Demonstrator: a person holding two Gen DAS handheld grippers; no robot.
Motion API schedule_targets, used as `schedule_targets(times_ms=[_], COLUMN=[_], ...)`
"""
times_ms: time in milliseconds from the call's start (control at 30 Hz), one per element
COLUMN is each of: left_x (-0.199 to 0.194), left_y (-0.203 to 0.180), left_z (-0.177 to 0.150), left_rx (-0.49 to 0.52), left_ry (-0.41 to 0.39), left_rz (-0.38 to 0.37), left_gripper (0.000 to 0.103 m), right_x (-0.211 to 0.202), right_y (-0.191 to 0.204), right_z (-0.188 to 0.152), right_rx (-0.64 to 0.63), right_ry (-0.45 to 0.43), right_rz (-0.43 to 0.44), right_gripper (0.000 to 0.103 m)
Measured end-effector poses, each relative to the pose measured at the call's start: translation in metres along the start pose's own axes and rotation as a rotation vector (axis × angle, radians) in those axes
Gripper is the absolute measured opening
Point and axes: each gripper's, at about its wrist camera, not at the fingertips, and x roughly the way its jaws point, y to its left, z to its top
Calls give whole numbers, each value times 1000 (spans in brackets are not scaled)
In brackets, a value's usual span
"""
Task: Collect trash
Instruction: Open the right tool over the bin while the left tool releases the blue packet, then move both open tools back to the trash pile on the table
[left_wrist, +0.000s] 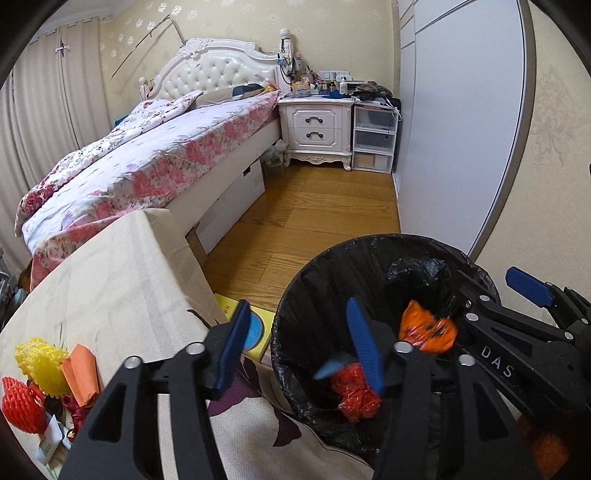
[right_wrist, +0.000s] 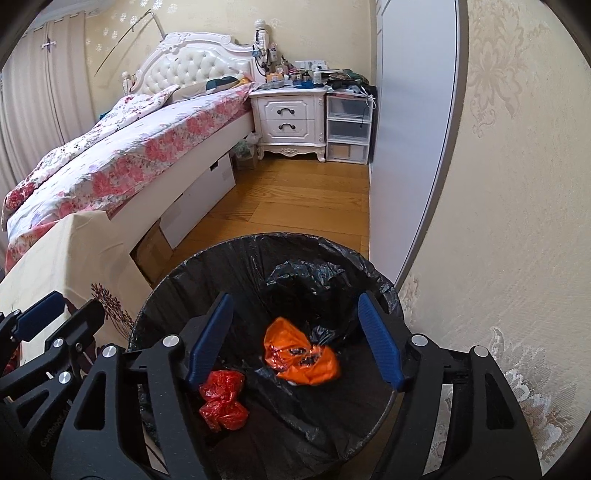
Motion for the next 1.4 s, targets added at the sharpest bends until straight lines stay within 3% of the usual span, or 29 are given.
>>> schedule_targets(times_ms=[167,700,1400], left_x=[-5,-56,-114], left_y=[7,46,163], left_z=[1,-16,-88], left_rx=[-29,-125,-342], left_ry=[-9,-34,-5], left_rz=[17,88,318], left_gripper=[71,73,73], right_x=[-2,-40,-83], right_y=[-1,24,139], right_z=[0,-7,-33], right_rx=[5,-50,-250], right_ry=[-4,-31,-23], right_rz=[-6,65,276], right_gripper=[69,69,69])
